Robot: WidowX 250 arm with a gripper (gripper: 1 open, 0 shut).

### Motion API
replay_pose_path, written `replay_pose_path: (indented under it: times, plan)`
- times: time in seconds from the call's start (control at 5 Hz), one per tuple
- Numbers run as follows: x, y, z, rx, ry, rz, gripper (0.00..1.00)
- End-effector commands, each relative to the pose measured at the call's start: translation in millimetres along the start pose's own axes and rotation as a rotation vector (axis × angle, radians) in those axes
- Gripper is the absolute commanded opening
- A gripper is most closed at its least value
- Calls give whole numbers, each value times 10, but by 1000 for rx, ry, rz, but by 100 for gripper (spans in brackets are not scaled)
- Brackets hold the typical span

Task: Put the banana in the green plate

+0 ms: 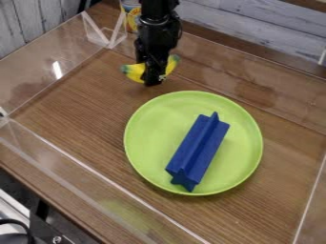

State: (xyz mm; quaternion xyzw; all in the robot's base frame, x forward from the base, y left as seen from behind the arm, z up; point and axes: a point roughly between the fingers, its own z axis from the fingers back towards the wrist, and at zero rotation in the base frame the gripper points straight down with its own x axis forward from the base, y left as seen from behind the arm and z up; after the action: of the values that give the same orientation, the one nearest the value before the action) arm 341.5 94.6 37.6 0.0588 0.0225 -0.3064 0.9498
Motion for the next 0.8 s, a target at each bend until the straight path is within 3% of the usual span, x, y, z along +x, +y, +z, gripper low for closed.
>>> replay_pose_path:
  times: [0.0, 0.6]
  plan:
    - [31, 16, 318, 57, -46, 10, 0]
    - [-100, -437, 634, 31, -54, 33, 0]
